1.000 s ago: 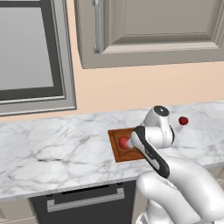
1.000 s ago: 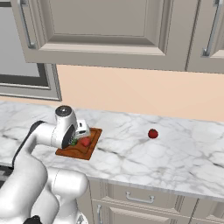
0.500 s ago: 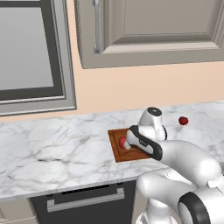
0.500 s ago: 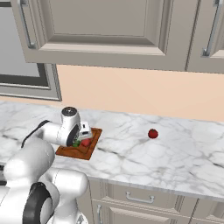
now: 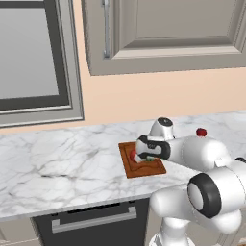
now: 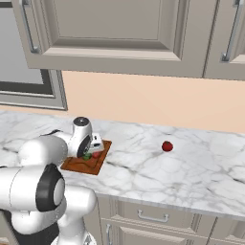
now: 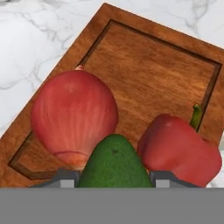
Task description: Place the avocado, onion, tomato, and bell pepper on the cutting board.
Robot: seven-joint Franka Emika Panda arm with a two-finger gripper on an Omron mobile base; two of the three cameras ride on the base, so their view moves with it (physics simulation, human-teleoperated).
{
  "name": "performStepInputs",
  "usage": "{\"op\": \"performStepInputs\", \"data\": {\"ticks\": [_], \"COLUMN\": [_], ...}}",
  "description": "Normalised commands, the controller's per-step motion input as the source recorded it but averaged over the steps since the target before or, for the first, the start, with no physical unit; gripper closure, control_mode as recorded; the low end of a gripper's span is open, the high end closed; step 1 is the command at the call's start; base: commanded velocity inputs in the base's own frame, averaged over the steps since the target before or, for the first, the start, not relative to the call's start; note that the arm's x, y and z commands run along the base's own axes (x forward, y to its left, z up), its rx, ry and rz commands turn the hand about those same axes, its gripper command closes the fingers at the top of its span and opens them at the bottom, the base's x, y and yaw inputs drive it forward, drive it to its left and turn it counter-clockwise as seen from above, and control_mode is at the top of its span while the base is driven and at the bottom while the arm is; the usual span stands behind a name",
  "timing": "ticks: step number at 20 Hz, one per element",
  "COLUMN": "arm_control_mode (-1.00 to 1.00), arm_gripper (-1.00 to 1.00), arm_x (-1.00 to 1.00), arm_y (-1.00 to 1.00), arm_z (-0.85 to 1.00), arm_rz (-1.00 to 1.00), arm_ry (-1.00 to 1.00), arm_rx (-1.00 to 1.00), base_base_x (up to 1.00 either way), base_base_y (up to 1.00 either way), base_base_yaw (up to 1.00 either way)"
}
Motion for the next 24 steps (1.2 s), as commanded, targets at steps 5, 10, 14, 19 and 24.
{"op": "performStepInputs", "data": {"ticks": [5, 10, 14, 19, 24], "arm_control_mode": [-1.00, -1.00, -1.00, -1.00, -1.00], "arm_gripper": [1.00, 1.00, -1.00, -1.00, -1.00], "arm_x": [0.11, -0.08, -0.36, -0.39, -0.24], "arm_y": [0.02, 0.13, 0.28, 0.20, 0.02], "arm_z": [-0.44, -0.64, -0.34, 0.00, 0.00], "arm_rz": [0.00, 0.01, 0.02, 0.02, 0.01], "arm_ry": [0.04, 0.01, -0.01, -0.05, -0.07], "arm_rx": [0.00, 0.00, 0.00, 0.00, 0.00], "base_base_x": [0.00, 0.00, 0.00, 0.00, 0.00], "base_base_y": [0.00, 0.00, 0.00, 0.00, 0.00], "base_base_yaw": [0.00, 0.00, 0.00, 0.00, 0.00]}}
